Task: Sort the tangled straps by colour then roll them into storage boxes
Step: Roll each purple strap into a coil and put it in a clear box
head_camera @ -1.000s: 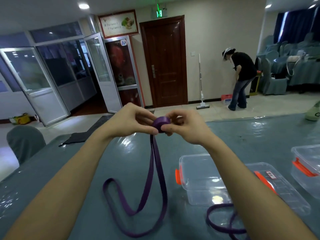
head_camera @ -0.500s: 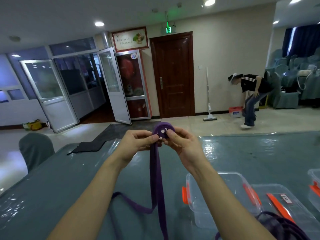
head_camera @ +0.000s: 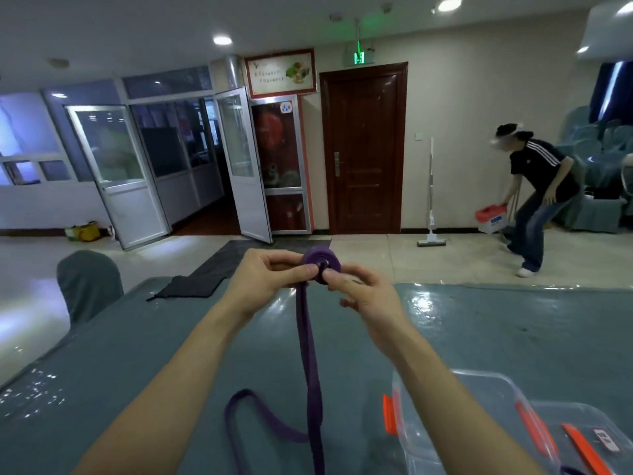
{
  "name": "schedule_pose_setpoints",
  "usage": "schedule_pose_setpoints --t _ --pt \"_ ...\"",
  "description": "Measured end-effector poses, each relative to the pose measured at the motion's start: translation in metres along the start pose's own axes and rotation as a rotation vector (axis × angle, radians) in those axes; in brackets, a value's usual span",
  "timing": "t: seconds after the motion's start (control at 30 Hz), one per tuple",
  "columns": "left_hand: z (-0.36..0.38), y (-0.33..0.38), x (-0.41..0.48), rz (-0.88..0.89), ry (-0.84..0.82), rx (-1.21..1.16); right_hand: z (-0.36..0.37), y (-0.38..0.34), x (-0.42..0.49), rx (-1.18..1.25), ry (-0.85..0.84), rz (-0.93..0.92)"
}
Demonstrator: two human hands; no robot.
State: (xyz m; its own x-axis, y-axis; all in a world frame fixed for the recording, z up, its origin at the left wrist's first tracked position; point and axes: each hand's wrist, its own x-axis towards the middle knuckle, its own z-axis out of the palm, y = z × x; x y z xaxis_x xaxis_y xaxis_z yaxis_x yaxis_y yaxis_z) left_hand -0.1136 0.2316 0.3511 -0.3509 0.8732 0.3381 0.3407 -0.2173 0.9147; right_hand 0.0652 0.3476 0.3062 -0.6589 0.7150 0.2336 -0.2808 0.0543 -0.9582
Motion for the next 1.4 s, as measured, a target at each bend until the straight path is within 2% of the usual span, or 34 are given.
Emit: schedule_pose_setpoints --t 0.1,0.2,0.27,0.4,0.73,0.9,1.1,1.17,1.3,1.4 --pt "-0.03 0.023 0.015 0.05 -0.115 0.279 0.002 -0.046 0.022 -0.346 -0.11 -0.132" --pt "-0.053 0.052 0.027 0.108 -0.188 0.429 0.019 -0.087 0.043 -0.69 -0.253 -0.222" --pt "-0.068 0.069 0.032 0.128 -0.249 0.498 0.03 -0.104 0.054 -0.791 -0.298 -0.245" --pt "-0.091 0.081 0.04 0.134 -0.298 0.553 0.047 -0.107 0.062 -0.668 -0.284 -0.236" --pt "-0.111 0.068 0.035 0.212 -0.298 0.497 0.064 -0.085 0.052 -0.742 -0.237 -0.255" --pt "-0.114 0.053 0.033 0.248 -0.261 0.307 0.064 -0.088 0.046 -0.281 -0.174 -0.212" --pt "-0.098 0.016 0.035 0.201 -0.076 -0.036 0.079 -0.075 0.044 0.078 -0.163 -0.145" --pt "-0.098 0.015 0.034 0.201 -0.083 0.004 0.078 -0.067 0.042 -0.017 -0.137 -0.169" --pt "-0.105 0.022 0.033 0.209 -0.166 0.261 0.065 -0.071 0.042 -0.448 -0.167 -0.207" --pt "-0.109 0.037 0.035 0.223 -0.24 0.394 0.063 -0.074 0.045 -0.584 -0.125 -0.23"
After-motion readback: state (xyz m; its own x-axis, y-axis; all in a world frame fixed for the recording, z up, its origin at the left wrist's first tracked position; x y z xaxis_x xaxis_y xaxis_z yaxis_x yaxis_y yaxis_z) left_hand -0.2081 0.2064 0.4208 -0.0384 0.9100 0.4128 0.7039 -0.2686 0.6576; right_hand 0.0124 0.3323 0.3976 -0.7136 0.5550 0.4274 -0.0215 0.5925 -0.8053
